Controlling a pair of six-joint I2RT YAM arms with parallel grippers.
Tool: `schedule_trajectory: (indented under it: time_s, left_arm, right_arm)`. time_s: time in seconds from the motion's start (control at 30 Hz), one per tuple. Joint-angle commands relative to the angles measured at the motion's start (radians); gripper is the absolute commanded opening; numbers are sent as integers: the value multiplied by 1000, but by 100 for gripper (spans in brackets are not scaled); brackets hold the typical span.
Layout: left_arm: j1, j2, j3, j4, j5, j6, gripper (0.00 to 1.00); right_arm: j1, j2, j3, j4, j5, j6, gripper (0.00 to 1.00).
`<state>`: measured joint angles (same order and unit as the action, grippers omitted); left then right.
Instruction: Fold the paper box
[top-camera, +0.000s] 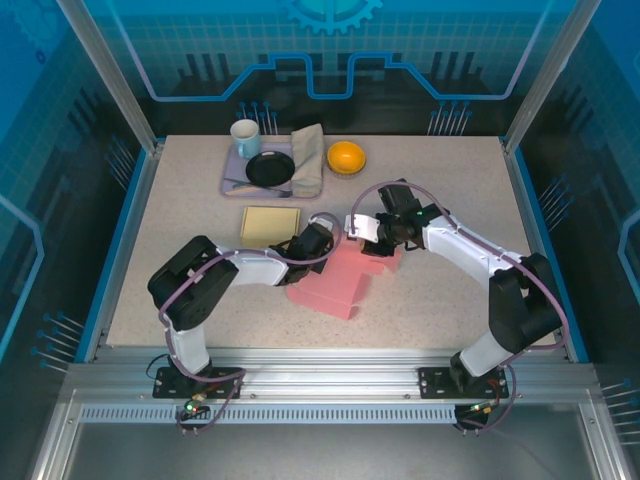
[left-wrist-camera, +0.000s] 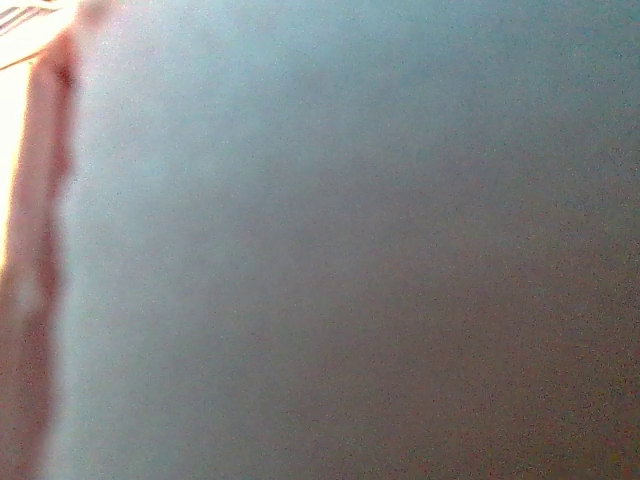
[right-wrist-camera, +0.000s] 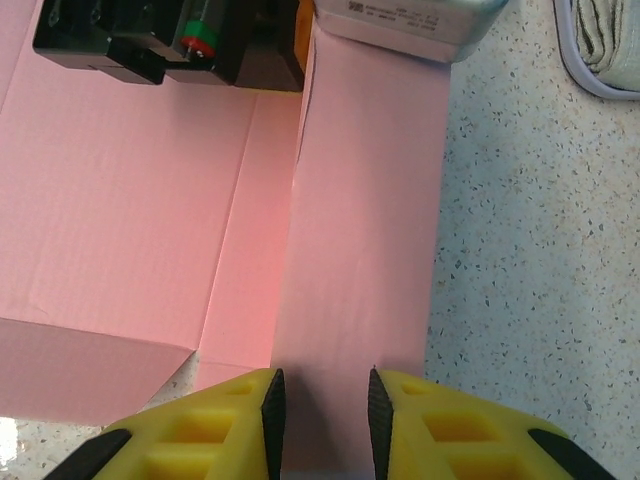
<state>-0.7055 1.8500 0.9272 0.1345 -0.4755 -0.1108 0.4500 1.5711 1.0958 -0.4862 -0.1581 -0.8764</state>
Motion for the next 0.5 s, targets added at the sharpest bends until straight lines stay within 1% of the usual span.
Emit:
schedule_trajectory:
  time_s: [0.0, 0.17, 0.33, 0.47]
  left_arm:
    - [20, 38, 19, -122, -104, -19, 7]
    - [21, 17, 16, -118, -60, -20, 13]
    - [34, -18, 10, -114, -4, -33, 26]
    - [53, -55, 5, -111, 33, -58, 31]
  right_arm:
    - [-17, 23, 15, -40, 32, 19, 30]
    - [-17, 27, 18, -38, 41, 24, 30]
    - [-19, 29, 19, -38, 45, 25, 30]
    - [-18, 30, 18, -39, 42, 28, 29]
